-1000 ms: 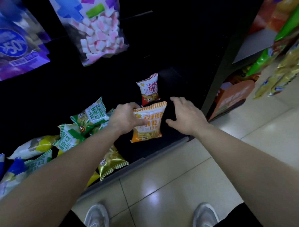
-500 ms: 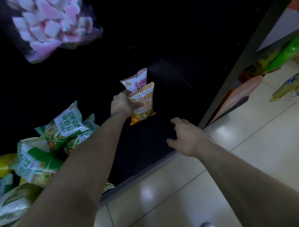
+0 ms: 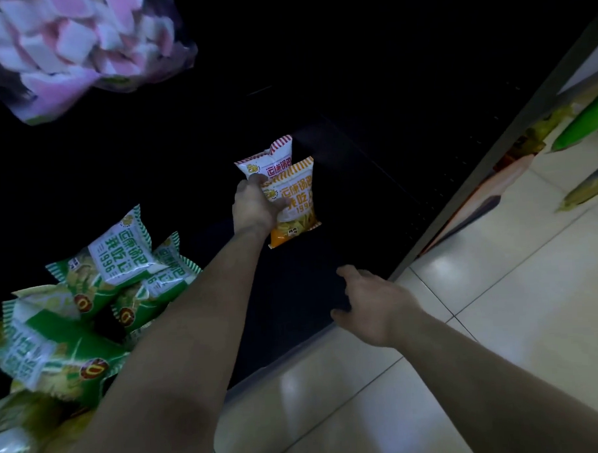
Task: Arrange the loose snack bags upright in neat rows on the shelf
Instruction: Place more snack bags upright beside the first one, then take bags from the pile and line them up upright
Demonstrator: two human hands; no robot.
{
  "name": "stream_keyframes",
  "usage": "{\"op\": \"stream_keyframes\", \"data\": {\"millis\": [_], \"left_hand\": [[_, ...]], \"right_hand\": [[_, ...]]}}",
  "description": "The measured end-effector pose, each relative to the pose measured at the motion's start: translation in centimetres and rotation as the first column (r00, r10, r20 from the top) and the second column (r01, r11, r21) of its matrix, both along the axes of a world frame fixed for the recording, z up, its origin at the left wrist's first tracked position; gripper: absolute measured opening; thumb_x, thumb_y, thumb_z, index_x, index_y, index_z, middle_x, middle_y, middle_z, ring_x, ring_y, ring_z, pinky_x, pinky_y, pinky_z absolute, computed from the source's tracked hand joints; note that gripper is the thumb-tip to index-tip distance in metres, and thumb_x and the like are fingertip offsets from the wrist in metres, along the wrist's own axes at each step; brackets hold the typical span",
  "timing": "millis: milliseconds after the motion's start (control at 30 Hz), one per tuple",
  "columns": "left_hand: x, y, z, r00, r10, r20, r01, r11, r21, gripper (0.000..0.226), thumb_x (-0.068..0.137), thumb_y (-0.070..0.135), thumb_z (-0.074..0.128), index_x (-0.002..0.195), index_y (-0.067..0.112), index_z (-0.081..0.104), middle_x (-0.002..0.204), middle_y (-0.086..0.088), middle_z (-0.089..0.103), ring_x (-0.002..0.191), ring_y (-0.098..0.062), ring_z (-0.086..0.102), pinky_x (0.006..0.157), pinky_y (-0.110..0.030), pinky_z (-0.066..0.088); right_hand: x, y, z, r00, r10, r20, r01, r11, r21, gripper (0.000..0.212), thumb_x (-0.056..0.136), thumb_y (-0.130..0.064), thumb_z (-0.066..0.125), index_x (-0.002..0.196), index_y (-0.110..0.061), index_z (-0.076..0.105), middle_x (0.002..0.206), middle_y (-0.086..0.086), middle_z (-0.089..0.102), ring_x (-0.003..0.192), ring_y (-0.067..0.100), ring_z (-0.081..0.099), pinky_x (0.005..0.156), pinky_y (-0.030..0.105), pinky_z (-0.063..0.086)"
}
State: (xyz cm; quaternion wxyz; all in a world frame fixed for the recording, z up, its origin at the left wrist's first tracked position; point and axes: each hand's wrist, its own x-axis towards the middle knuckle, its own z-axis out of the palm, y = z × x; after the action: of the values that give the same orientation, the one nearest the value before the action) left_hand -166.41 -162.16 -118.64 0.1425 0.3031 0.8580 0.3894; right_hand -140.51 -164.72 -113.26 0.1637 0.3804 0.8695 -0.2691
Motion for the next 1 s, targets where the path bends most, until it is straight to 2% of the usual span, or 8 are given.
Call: {"op": "stream_keyframes", "data": {"millis": [133, 300, 433, 567, 633, 733, 833, 1000], "left_hand": [[0.4, 0.1, -0.4, 0.999, 0.033, -0.035, -0.033, 0.999, 0.005, 0.07, 0.072, 0.033, 0.084, 0.129, 0.02, 0.047, 0.122, -0.002, 0.053, 0.106, -0.021, 0.058, 0.087, -0.038, 0.052], [-0.1, -0.5, 0.8, 0.999, 0.011, 0.046, -0.01, 1.0, -0.023, 0.091, 0.071, 0.037, 0.085, 0.143, 0.017, 0.033, 0.138, -0.006, 0.045, 0.119, -0.023, 0.052, 0.093, -0.036, 0.048], [-0.6, -4.2, 2.9, 0.985, -0.088, -0.148, 0.06, 0.981, -0.183, 0.083, 0.075, 0.044, 0.079, 0.141, 0.018, 0.036, 0.138, -0.008, 0.044, 0.118, -0.026, 0.051, 0.081, -0.03, 0.041], [-1.5, -11.2, 6.5, 0.951, -0.255, -0.178, 0.133, 0.851, -0.507, 0.087, 0.079, 0.052, 0.072, 0.148, 0.018, 0.031, 0.146, -0.011, 0.038, 0.126, -0.028, 0.047, 0.095, -0.034, 0.042], [-1.5, -15.5, 8.4, 0.93, -0.324, -0.173, 0.16, 0.782, -0.603, 0.086, 0.08, 0.054, 0.07, 0.148, 0.018, 0.032, 0.145, -0.011, 0.04, 0.125, -0.03, 0.048, 0.095, -0.035, 0.043], [-1.5, -22.4, 10.9, 0.889, -0.409, -0.204, 0.173, 0.715, -0.677, 0.079, 0.082, 0.056, 0.066, 0.146, 0.021, 0.035, 0.143, -0.009, 0.043, 0.122, -0.03, 0.05, 0.091, -0.036, 0.043], [-1.8, -28.8, 12.0, 0.869, -0.44, -0.225, 0.16, 0.682, -0.714, 0.077, 0.083, 0.059, 0.063, 0.146, 0.024, 0.035, 0.143, -0.007, 0.044, 0.121, -0.029, 0.051, 0.091, -0.037, 0.046], [-3.7, -36.0, 11.2, 0.907, -0.407, -0.112, 0.167, 0.591, -0.789, 0.085, 0.081, 0.066, 0.061, 0.148, 0.023, 0.032, 0.15, -0.008, 0.038, 0.126, -0.028, 0.048, 0.092, -0.036, 0.045]], "right_hand": [[0.2, -0.1, -0.1, 0.999, 0.032, 0.035, -0.032, 0.999, -0.014, 0.078, 0.091, -0.048, 0.059, 0.153, -0.022, 0.019, 0.14, 0.004, 0.047, 0.123, 0.023, 0.049, 0.097, 0.038, 0.046], [-0.5, -0.4, 0.4, 0.996, 0.071, 0.063, -0.072, 0.997, 0.02, 0.068, 0.09, -0.048, 0.059, 0.145, -0.021, 0.028, 0.14, 0.005, 0.045, 0.12, 0.025, 0.051, 0.095, 0.042, 0.048], [-2.2, -1.3, 1.5, 0.991, 0.124, 0.055, -0.128, 0.99, 0.067, 0.067, 0.089, -0.046, 0.06, 0.143, -0.019, 0.031, 0.139, 0.007, 0.045, 0.121, 0.028, 0.05, 0.094, 0.045, 0.048], [-4.4, -2.9, 3.8, 0.984, 0.177, -0.011, -0.174, 0.978, 0.114, 0.069, 0.088, -0.045, 0.062, 0.144, -0.017, 0.033, 0.139, 0.009, 0.045, 0.122, 0.031, 0.051, 0.094, 0.045, 0.048], [-5.3, -3.8, 5.1, 0.981, 0.191, -0.041, -0.184, 0.975, 0.126, 0.067, 0.088, -0.045, 0.062, 0.142, -0.017, 0.034, 0.137, 0.01, 0.046, 0.119, 0.03, 0.052, 0.092, 0.046, 0.049], [-6.4, -5.3, 6.3, 0.977, 0.203, -0.069, -0.192, 0.971, 0.14, 0.06, 0.089, -0.045, 0.061, 0.137, -0.016, 0.037, 0.135, 0.009, 0.047, 0.113, 0.028, 0.053, 0.086, 0.045, 0.051], [-7.6, -7.1, 6.8, 0.972, 0.221, -0.082, -0.209, 0.968, 0.136, 0.071, 0.09, -0.045, 0.061, 0.148, -0.017, 0.03, 0.143, 0.008, 0.042, 0.12, 0.028, 0.05, 0.089, 0.045, 0.05], [-10.5, -10.5, 6.2, 0.957, 0.283, -0.062, -0.274, 0.954, 0.124, 0.079, 0.091, -0.047, 0.06, 0.153, -0.018, 0.022, 0.151, 0.009, 0.035, 0.124, 0.029, 0.049, 0.088, 0.043, 0.05]]}}
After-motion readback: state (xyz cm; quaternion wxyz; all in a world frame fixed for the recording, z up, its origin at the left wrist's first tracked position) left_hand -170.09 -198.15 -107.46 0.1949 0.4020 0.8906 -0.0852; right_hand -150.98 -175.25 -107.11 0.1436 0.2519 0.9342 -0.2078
